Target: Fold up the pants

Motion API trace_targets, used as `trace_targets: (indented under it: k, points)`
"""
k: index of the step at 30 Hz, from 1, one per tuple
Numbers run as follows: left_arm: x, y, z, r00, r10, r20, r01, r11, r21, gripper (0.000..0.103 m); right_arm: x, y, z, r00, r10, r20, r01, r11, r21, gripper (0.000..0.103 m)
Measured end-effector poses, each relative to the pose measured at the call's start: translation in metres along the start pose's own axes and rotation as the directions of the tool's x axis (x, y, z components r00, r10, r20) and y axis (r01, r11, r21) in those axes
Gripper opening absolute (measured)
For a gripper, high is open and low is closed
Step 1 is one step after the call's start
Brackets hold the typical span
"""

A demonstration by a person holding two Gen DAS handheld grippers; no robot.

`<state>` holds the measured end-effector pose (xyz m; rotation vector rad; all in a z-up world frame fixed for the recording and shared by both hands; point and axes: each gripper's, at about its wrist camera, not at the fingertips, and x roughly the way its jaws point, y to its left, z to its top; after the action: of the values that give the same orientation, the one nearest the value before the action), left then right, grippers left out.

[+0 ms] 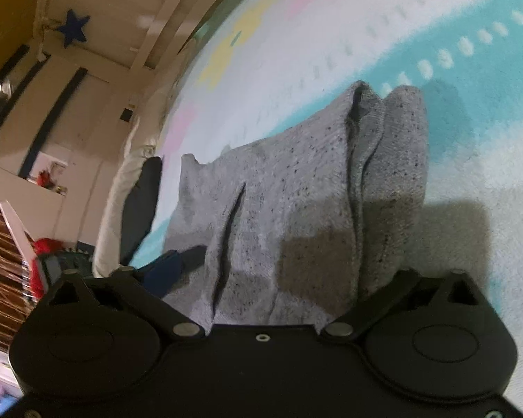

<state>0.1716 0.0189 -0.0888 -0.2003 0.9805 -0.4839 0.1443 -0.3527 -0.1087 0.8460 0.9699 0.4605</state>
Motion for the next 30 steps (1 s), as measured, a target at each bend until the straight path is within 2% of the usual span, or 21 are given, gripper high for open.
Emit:
trace_targets:
  k: [2,3,5,7,12,15,19,22,26,28,30]
  points:
    - [-0.006,-0.002,-0.001,1.000,0.002,0.024,-0.002,1.000,-0.009,0.026,-0.002,0.003,-0.003,0.995,-0.096,0.013,0.096,0.995,0.013,0.046]
    - [-0.010,-0.005,-0.002,0.999,0.012,0.034,-0.012,1.000,0.004,0.022,-0.005,0.001,-0.004,0.995,-0.097,0.021,0.097,0.995,0.032,0.044]
    - [-0.018,-0.014,-0.002,0.998,0.037,0.053,-0.039,0.999,0.034,0.020,-0.011,0.002,-0.006,0.995,-0.086,0.044,0.084,0.995,0.048,0.042]
    - [-0.028,-0.022,-0.001,0.996,0.038,0.085,-0.043,0.998,0.054,0.019,-0.017,0.016,-0.008,0.993,-0.103,0.060,0.103,0.995,0.000,0.042]
    - [-0.057,-0.034,0.027,0.979,0.048,0.196,-0.065,0.995,0.078,0.019,-0.038,0.050,0.000,0.996,-0.029,0.089,0.036,0.997,-0.074,0.041]
    - [-0.066,-0.030,0.060,0.965,0.059,0.255,-0.074,0.996,0.051,0.019,-0.036,0.075,0.023,0.995,-0.014,0.099,0.027,0.992,-0.124,0.041]
    - [-0.062,-0.020,0.109,0.952,0.094,0.292,-0.113,0.992,0.048,0.019,-0.019,0.104,0.070,0.995,-0.003,0.099,0.020,0.984,-0.179,0.041]
    - [-0.046,-0.010,0.138,0.950,0.115,0.290,-0.136,0.989,0.053,0.019,0.003,0.119,0.106,0.996,-0.012,0.088,0.031,0.976,-0.215,0.041]
    - [-0.010,0.014,0.164,0.958,0.137,0.251,-0.147,0.989,0.022,0.019,0.039,0.119,0.137,0.998,-0.027,0.058,0.040,0.971,-0.236,0.041]
    - [0.011,0.030,0.167,0.964,0.146,0.221,-0.153,0.988,0.012,0.019,0.058,0.111,0.150,0.999,-0.039,0.038,0.046,0.973,-0.228,0.041]
    - [0.038,0.048,0.164,0.972,0.169,0.166,-0.169,0.986,-0.012,0.026,0.082,0.097,0.160,0.998,-0.057,0.015,0.059,0.974,-0.221,0.042]
